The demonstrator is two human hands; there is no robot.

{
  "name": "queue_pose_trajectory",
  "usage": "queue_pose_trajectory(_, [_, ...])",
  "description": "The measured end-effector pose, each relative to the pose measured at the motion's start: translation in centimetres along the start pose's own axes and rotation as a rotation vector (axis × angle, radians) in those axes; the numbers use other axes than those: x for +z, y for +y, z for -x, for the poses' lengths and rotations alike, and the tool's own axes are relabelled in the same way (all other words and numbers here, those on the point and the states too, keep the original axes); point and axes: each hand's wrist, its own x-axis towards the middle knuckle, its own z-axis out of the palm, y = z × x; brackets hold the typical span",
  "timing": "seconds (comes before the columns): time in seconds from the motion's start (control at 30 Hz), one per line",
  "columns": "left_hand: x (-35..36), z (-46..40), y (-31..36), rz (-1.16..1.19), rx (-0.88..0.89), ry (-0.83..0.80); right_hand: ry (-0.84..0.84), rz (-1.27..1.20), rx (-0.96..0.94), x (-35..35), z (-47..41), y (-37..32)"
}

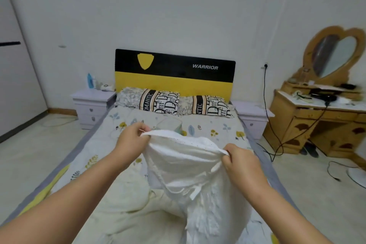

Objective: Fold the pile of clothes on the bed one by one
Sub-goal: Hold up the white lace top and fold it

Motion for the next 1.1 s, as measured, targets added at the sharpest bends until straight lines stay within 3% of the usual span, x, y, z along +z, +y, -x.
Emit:
queue_pose_trajectory(0.07, [-0.9, 0.3, 1.9, 0.266, -0.057, -0.116, -0.057, 0.078, 0.023, 0.0, 0.6, 0.7])
queue_pose_trajectory(0.2, [-1.7, 1.1, 5.8, 0.313, -0.021, -0.185, -0.08, 0.171, 0.047, 0.6, 1.7, 1.1])
queue_pose_trajectory(0.3, [-2.3, 1.1, 7.1, 0.142, 0.075, -0.086, -0.056, 0.149, 0.105, 0.2, 2.0, 1.0])
queue_pose_trajectory(0.43, [-3.4, 1.4, 6.7, -0.179, 0.189, -0.06, 0.068, -0.148, 0.151, -1.5, 2.7, 0.4])
queue_pose_trajectory(0.53, [-3.6, 2.1, 6.6, -0.162, 0.218, -0.069, 0.069, -0.378, 0.16, -2.7, 2.9, -0.8])
queue_pose_trajectory(0.63, [-3.0, 3.2, 8.0, -0.08, 0.268, -0.078, -0.049, -0.451, 0.15, -2.8, 3.1, -2.8])
queue_pose_trajectory(0.77, [-3.2, 3.5, 9.7, -0.133, 0.322, 0.023, -0.126, -0.458, 0.064, -2.8, 3.8, -4.2])
queue_pose_trajectory(0.83, [-4.7, 3.0, 9.1, -0.199, 0.348, 0.068, -0.138, -0.342, 0.034, -3.5, 3.8, -3.6])
queue_pose_trajectory(0.9, [-6.5, 2.5, 7.4, -0.285, 0.367, -0.011, -0.092, -0.178, 0.047, -4.5, 3.8, -2.6])
queue_pose_trajectory(1.0, [-7.5, 2.2, 4.1, -0.505, 0.365, -0.214, 0.029, -0.137, 0.117, -5.7, 3.7, -1.4])
queue_pose_trajectory(1.1, [-7.0, 2.0, 0.8, -0.639, 0.372, -0.162, 0.127, -0.15, 0.17, -6.5, 3.4, -1.1])
